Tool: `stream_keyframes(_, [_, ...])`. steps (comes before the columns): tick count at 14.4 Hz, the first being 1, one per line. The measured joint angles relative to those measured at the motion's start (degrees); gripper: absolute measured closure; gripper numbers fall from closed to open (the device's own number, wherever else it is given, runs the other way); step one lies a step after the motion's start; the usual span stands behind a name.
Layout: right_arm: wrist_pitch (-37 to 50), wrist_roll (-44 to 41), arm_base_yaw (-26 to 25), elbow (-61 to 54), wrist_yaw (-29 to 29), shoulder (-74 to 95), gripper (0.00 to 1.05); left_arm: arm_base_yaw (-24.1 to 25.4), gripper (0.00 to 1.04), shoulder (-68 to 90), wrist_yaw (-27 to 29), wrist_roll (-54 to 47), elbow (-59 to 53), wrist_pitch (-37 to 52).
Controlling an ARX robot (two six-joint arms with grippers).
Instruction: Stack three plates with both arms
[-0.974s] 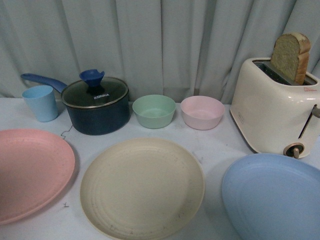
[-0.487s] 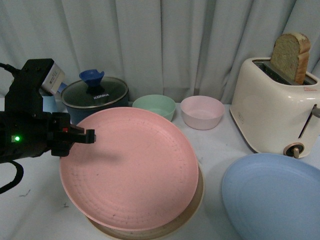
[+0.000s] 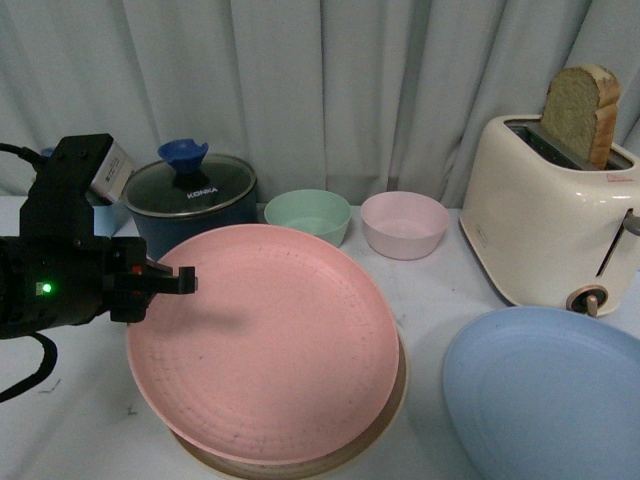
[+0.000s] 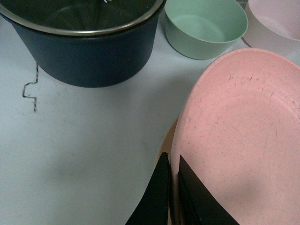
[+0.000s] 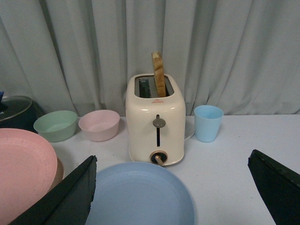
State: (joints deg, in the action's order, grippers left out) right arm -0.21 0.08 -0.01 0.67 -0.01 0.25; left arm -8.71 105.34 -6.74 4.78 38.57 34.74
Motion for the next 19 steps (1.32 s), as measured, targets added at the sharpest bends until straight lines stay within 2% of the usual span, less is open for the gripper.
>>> stream_keyframes(11, [0.02, 0.0, 0.0, 0.0, 0.0, 0.0, 0.06, -0.11, 1.0, 9.18, -0.81, 5.92, 1.77, 4.31])
stream_keyframes(16, [0.0, 0.0, 0.0, 0.0, 0.0, 0.0, 0.06, -0.13, 0.4, 6.88, -4.48, 11.78, -0.81, 6.73])
stream_keyframes(18, [0.0, 0.0, 0.0, 0.0, 0.0, 0.0, 0.06, 0.09, 0.15, -0.9, -3.72, 12.13, -6.16, 14.27])
stream_keyframes(19, [0.02, 0.0, 0.0, 0.0, 0.0, 0.0, 0.06, 0.31, 0.05, -7.17, -3.37, 11.58, -8.55, 14.67])
